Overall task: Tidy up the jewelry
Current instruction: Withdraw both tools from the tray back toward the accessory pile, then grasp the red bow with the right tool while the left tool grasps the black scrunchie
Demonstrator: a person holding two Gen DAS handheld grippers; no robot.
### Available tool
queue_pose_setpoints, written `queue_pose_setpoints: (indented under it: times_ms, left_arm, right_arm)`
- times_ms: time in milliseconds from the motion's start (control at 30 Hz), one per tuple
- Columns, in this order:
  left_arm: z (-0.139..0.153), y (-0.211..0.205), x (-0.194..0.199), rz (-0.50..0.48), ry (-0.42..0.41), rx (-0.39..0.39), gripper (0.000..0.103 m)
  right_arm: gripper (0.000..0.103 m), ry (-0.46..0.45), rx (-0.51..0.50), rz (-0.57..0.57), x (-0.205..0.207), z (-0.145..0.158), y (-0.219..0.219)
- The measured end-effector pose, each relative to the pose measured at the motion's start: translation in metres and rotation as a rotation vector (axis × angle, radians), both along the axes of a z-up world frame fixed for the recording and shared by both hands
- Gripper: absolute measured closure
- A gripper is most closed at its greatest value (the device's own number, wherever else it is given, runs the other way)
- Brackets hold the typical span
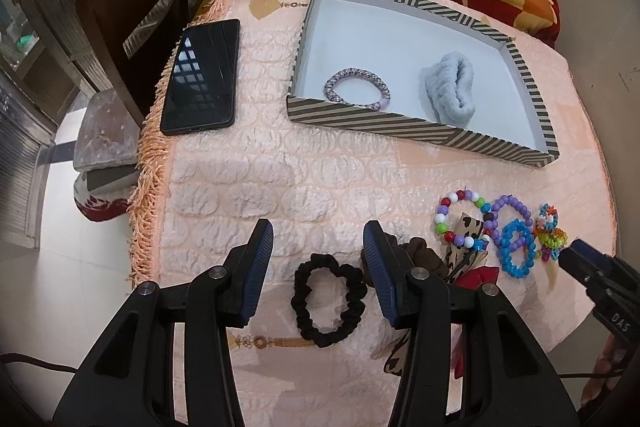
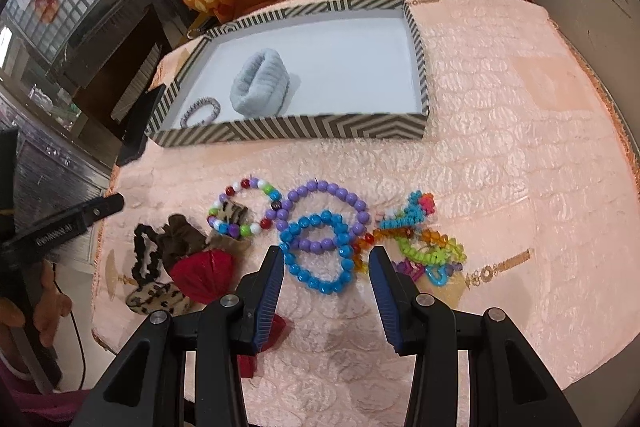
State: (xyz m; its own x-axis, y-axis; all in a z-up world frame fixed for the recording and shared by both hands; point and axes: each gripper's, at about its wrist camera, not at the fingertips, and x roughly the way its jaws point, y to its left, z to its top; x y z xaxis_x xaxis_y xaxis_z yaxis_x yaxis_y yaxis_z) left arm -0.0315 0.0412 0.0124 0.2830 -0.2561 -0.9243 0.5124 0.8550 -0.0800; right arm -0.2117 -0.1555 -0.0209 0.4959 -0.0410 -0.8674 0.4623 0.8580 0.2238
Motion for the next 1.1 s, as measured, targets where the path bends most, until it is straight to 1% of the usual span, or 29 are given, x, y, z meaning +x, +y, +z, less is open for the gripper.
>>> queue_pose_setpoints:
  times_ms: [167, 300, 467, 533, 667, 800, 967, 1100]
  left_arm:
    - [-0.006, 0.014, 0.013, 0.03, 0.07, -0.031, 0.055]
    - [-0.008, 0.023, 0.019, 0.048, 0.076, -0.027, 0.054]
    - [-0.014, 0.029, 0.021, 0.035, 0.11, -0.036, 0.054]
    - [-0.014, 0.028, 0.018, 0.011, 0.112, -0.031, 0.054]
    - [-0.016, 0.027, 0.015, 0.001, 0.126, -0.035, 0.054]
    - [-0.021, 0.033, 0.02, 0.028, 0.147, -0.03, 0.052]
    - [-0.027, 0.04, 0.024, 0.047, 0.177, -0.026, 0.052]
    - [-0.031, 0.04, 0.018, 0.007, 0.198, -0.005, 0.051]
  right_arm:
    - [0.061, 0.022, -0.001, 0.012, -0.002, -0.008, 0.001]
    - [0.061, 0.027, -0.019, 0.035, -0.001, -0.01, 0.004]
    - [0.061, 0.025, -0.002, 0.051, 0.0, -0.012, 0.005]
    - [0.061, 0.025, 0.016, 0.064, 0.001, -0.014, 0.007]
    - [0.061, 0.02, 0.062, 0.13, 0.006, -0.018, 0.018]
    - [0.061, 0.015, 0.087, 0.222, 0.017, -0.022, 0.038]
    - [0.061, 0.03, 0.067, 0.34, 0.033, -0.026, 0.064]
    - [0.061, 0.06, 0.029, 0.386, 0.044, -0.035, 0.077]
